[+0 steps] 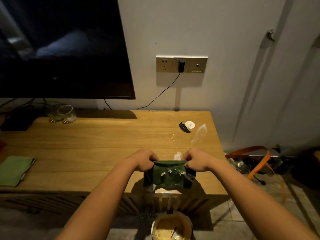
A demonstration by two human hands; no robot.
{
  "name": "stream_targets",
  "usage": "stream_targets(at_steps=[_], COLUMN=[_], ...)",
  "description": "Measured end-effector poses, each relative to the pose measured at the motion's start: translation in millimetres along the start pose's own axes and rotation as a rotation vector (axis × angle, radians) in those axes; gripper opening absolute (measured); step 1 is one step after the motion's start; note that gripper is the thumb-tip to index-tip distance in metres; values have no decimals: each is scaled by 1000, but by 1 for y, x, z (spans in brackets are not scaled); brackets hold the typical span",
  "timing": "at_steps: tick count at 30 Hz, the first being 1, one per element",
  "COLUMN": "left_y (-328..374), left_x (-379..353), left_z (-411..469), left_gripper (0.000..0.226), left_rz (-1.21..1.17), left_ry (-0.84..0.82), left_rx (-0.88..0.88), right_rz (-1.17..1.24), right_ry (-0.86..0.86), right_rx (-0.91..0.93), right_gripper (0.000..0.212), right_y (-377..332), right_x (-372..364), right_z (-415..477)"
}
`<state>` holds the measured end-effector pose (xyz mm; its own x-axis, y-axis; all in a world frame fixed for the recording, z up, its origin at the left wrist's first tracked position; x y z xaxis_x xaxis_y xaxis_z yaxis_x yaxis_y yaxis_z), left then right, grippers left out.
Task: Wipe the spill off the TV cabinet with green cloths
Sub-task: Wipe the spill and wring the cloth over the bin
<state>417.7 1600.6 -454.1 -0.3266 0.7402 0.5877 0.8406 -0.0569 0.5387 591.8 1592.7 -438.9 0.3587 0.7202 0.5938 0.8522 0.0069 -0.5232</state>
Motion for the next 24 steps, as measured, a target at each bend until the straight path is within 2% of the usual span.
stream_targets(at_steps=[10, 14, 18, 24], left_y=[12, 6, -3, -18], left_x=[105, 136, 167, 207], left_z=[40, 80, 135, 214], left_gripper=[35, 35, 31, 31], left_rz=[11, 63, 113, 186], left_ry=[216, 215, 201, 277], left_rx=[-53, -75, -101, -147], right_rz=[-120, -100, -77, -25], right_ry=[216, 275, 301, 358], right_rx=[-3, -6, -51, -112], right_gripper=[25, 28, 21, 13], right_y=[-20, -15, 1, 31], right_x=[99, 130, 156, 192], right_z=[44, 82, 130, 203])
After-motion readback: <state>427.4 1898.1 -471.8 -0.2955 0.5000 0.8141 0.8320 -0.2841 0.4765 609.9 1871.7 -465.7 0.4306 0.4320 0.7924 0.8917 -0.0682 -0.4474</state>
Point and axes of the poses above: each hand's wrist, its own z-axis towards the middle knuckle, its own x-axis out of the back of the hand, y = z × x, the point moved 10 cm from there along z, towards the middle knuckle, and after that the axes turned 8 degrees about -y, right-handed, at the moved point
